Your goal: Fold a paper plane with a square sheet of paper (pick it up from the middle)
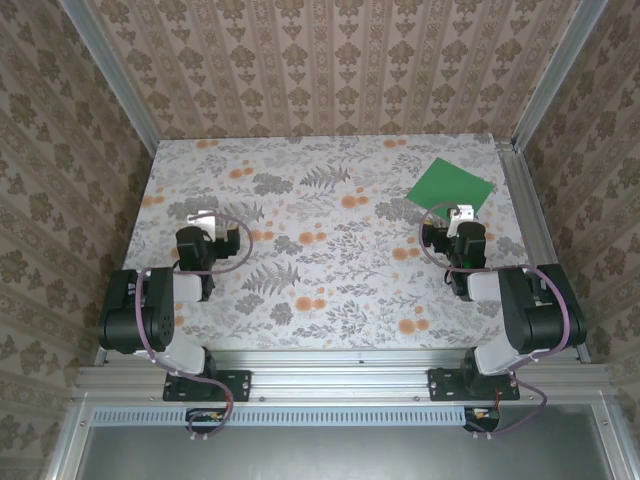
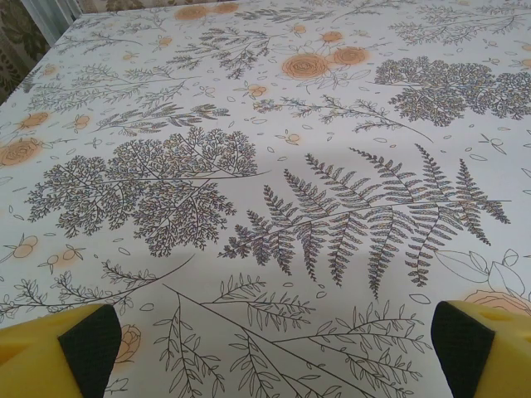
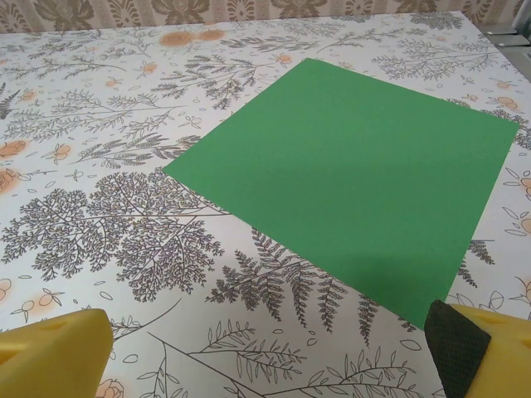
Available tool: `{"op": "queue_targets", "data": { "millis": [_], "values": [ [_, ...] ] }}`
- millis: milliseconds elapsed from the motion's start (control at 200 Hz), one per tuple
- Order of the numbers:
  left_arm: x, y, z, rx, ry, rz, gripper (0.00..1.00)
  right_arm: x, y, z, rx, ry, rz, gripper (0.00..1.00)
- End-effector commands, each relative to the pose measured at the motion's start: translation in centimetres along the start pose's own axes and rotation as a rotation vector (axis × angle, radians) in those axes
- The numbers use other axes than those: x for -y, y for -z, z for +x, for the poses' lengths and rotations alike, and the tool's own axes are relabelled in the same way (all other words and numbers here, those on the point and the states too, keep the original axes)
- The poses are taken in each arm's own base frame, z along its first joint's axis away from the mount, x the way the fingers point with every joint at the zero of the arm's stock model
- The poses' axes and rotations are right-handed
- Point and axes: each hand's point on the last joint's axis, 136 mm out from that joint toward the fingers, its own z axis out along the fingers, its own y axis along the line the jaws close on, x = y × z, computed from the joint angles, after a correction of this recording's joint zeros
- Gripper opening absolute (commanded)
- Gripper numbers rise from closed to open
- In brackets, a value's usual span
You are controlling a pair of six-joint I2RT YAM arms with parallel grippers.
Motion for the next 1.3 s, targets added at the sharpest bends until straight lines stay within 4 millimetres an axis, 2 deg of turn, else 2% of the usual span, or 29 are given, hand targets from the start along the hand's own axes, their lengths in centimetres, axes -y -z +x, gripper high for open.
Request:
{"op": "queue_targets", "data": {
  "millis": [0, 620, 705, 840, 870, 1010, 1095, 1230, 1295],
  "values": [
    [0.1, 0.0, -1.6, 0.051, -0.021, 0.012, 1.00, -0.5, -0.1, -1.3, 0.041, 0.010, -0.020, 1.00],
    [0.0, 0.0, -1.6, 0.051, -0.015, 0.015, 1.00, -0.4, 0.0, -1.4, 0.045, -0.006, -0.039, 1.00],
    [0.1, 0.4, -2.1, 0.070, -0.022, 0.017, 1.00, -0.2, 0.2, -1.5, 0.056, -0.009, -0.031, 1.00],
    [-0.2, 1.8, -3.3, 0.056, -0.013, -0.009, 1.00, 0.2, 1.5, -3.0, 0.040, -0.022, -0.004, 1.00],
    [-0.2, 2.0, -3.7, 0.050, -0.010, -0.007, 1.00, 0.1, 2.2, -4.3, 0.049, -0.021, -0.013, 1.00],
    [0.2, 2.8, -4.7, -0.035, 0.053, -0.005, 1.00, -0.7, 4.1, -6.5, 0.005, -0.035, -0.057, 1.00],
    [1.1, 3.3, -5.2, -0.100, 0.069, 0.018, 1.00, -1.3, 5.0, -6.9, -0.066, -0.069, -0.091, 1.00],
    [2.4, 4.4, -6.0, -0.182, 0.167, 0.067, 1.00, -2.1, 5.8, -6.4, -0.200, -0.163, -0.121, 1.00],
    [3.9, 4.8, -6.2, -0.229, 0.222, 0.135, 1.00, -2.1, 6.1, -6.1, -0.252, -0.223, -0.104, 1.00]
  ]
}}
